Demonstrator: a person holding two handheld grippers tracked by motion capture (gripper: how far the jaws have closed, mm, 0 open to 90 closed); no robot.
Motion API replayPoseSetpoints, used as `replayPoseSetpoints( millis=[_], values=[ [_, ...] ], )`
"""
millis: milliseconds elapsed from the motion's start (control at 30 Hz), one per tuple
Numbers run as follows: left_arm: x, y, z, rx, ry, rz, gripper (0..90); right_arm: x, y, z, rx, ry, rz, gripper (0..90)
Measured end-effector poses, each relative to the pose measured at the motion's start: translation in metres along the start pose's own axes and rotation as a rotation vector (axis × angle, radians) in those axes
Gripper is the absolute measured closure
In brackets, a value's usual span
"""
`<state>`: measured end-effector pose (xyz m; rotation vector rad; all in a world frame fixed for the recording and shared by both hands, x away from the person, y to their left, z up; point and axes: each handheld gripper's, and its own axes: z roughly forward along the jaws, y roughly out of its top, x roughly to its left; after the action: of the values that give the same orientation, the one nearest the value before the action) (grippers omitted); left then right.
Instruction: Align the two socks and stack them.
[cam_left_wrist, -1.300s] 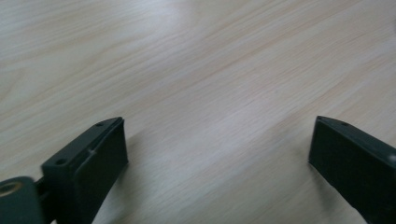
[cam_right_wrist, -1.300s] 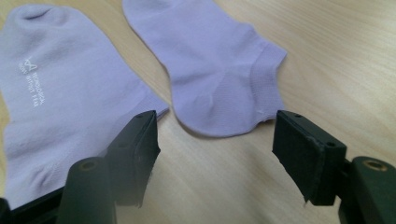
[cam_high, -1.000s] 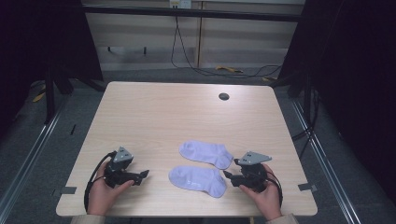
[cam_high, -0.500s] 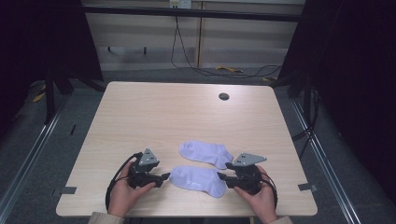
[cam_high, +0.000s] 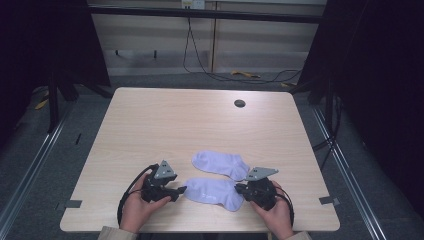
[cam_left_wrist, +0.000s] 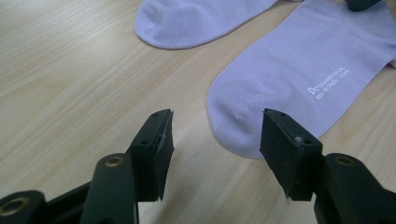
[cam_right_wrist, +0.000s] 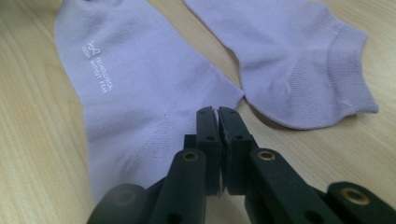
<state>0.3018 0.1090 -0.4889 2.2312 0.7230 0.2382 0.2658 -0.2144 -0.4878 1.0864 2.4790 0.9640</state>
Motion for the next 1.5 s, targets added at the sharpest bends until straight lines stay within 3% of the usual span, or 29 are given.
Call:
replayPoseSetpoints(
  millis=[400, 500, 667, 733, 1267, 1500],
  values=[
    [-0.008, 0.000, 0.004, 0.018, -0.042, 0.062, 55.3, -0.002, -0.002, 0.000, -0.016, 0.006, 0.004, 89.2],
    [-0.009, 0.000, 0.006, 0.014, -0.076, 0.057, 57.8, -0.002, -0.003, 0.000, -0.019, 0.004, 0.010, 89.0],
    [-0.009, -0.001, 0.008, 0.016, -0.075, 0.036, 59.8, -0.002, -0.003, 0.001, -0.018, 0.000, 0.005, 89.1],
    [-0.010, 0.000, 0.008, 0.009, -0.079, 0.048, 61.6, -0.002, -0.003, 0.000, -0.018, 0.001, 0.004, 89.3],
    [-0.009, 0.004, 0.010, 0.075, -0.140, 0.049, 90.0, -0.002, -0.003, 0.001, -0.030, 0.017, 0.014, 89.6],
    [-0.009, 0.007, 0.004, 0.060, -0.131, 0.041, 90.0, -0.001, -0.003, 0.001, -0.032, 0.032, 0.007, 89.8]
  ],
)
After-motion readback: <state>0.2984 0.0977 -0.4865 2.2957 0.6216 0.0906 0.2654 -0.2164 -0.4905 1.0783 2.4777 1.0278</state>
